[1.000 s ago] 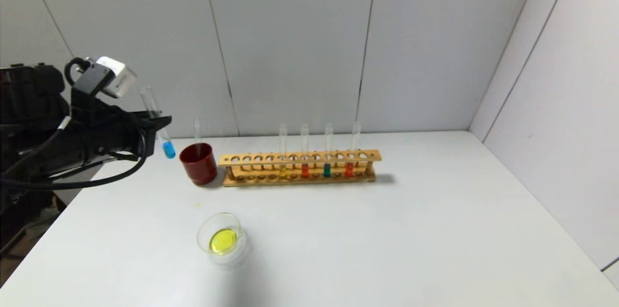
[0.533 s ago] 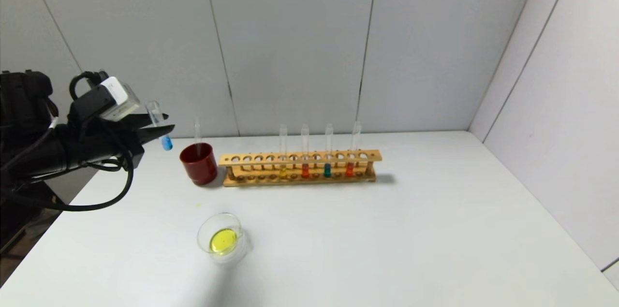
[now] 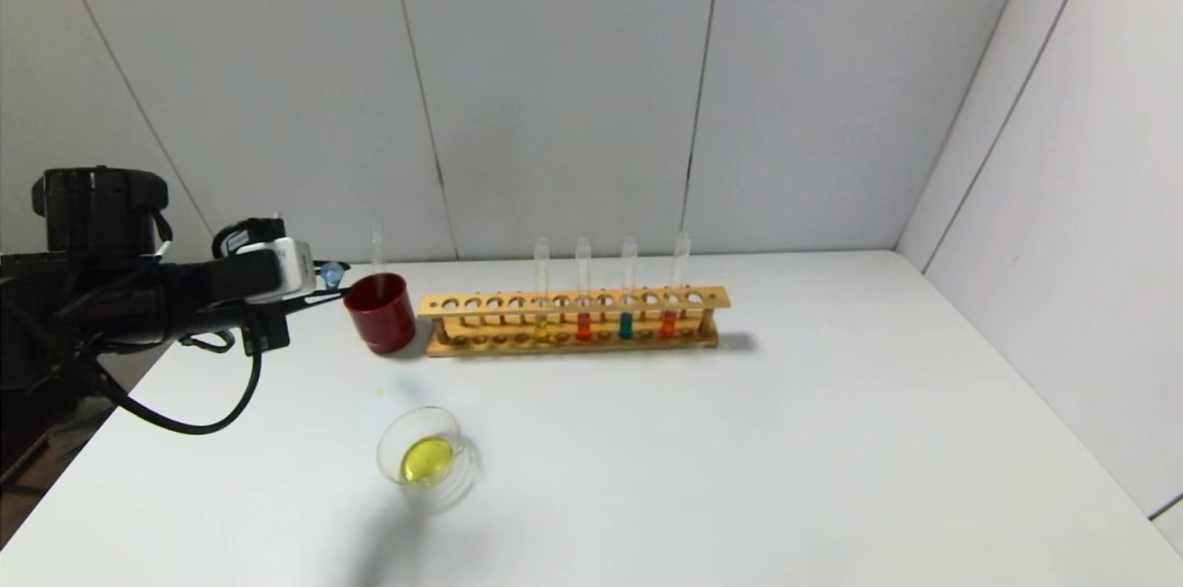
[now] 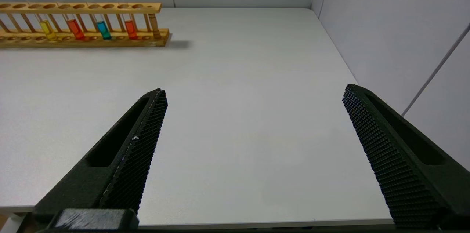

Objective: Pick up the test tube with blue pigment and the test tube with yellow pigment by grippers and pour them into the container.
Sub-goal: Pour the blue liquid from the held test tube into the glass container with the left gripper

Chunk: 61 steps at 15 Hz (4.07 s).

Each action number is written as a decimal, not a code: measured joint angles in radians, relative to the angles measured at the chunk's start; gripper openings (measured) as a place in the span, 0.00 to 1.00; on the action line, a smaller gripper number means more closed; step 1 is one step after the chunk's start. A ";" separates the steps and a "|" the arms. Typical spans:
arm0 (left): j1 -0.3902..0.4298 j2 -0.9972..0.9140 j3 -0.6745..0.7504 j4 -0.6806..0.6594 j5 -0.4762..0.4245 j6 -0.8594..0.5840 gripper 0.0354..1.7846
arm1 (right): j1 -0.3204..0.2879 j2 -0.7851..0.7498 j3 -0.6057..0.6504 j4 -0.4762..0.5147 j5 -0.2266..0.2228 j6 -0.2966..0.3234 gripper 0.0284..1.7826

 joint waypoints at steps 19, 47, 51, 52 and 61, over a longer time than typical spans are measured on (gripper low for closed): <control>-0.027 0.064 0.085 0.058 -0.027 0.602 0.16 | 0.001 0.000 0.000 0.000 0.000 0.000 0.98; -0.128 0.134 0.022 0.063 0.147 0.892 0.16 | 0.001 0.000 0.000 0.000 0.000 0.000 0.98; -0.131 0.136 0.025 0.064 0.167 0.916 0.16 | 0.000 0.000 0.000 0.000 0.000 0.000 0.98; -0.131 0.136 0.025 0.064 0.167 0.930 0.16 | 0.000 0.000 0.000 0.000 0.000 0.000 0.98; -0.134 0.135 0.023 0.054 0.176 1.006 0.16 | 0.000 0.000 0.000 0.000 0.000 0.000 0.98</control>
